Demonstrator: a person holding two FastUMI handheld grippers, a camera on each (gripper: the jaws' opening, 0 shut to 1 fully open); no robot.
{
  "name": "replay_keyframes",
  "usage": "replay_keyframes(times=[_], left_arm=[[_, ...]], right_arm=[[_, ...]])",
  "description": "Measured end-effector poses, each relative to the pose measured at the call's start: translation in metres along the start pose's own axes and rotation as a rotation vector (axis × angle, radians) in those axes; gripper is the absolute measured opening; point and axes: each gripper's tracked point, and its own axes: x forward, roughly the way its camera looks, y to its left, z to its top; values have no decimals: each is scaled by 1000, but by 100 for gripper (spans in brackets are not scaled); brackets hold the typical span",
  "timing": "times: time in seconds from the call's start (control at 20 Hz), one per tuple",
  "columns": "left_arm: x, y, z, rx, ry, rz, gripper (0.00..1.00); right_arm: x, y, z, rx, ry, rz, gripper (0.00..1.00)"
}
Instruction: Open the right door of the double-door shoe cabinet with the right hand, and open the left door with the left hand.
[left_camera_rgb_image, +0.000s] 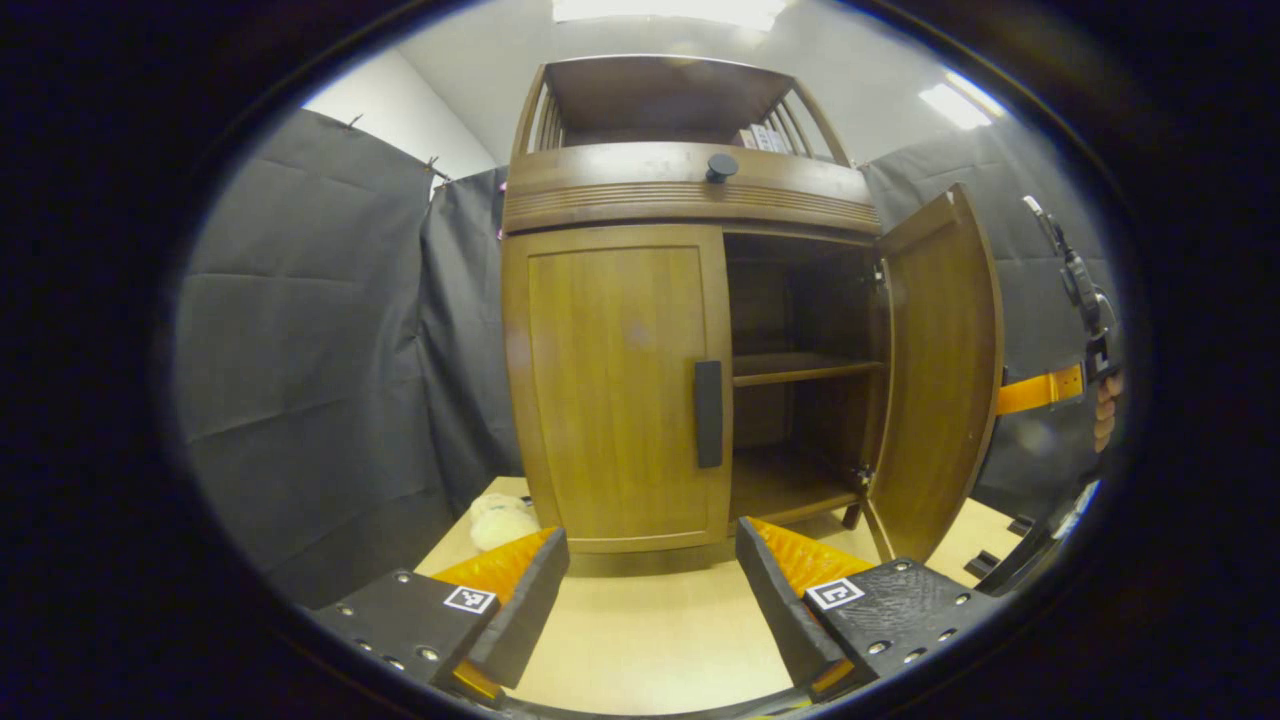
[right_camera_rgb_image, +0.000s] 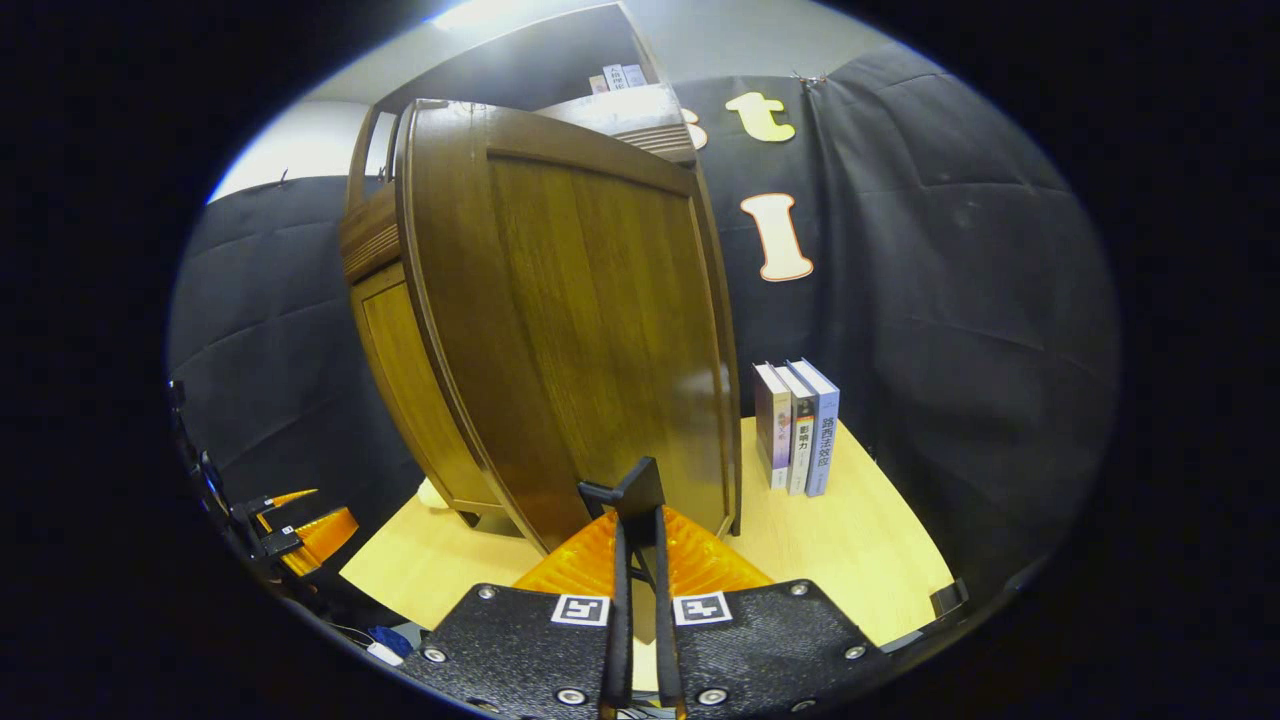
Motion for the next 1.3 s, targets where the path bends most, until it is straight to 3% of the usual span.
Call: replay_keyframes(times=[0.5,0.55,0.6,0.65,0.8,0.95,1.05,1.3], left_arm=[[21,-33,-9,-8,17,-42,100],[26,-36,-7,-10,17,-43,96],[27,-38,-4,-11,12,-48,100],[31,-43,-1,-14,8,-59,96],[45,-54,15,-65,-26,-82,100],[64,-50,30,-93,-50,-37,100],[75,-48,35,-98,-51,3,100],[98,-41,54,-59,-63,89,100]], right_arm=[[-3,-14,6,-16,-5,-17,6],[-2,-15,6,-16,-4,-13,6],[-3,-15,5,-19,-4,-6,6],[-2,-15,5,-23,-4,2,6],[-1,-19,7,-35,-12,13,6],[1,-20,9,-15,-21,9,5],[0,-6,6,14,-8,66,6],[-2,-5,8,28,-11,87,6]])
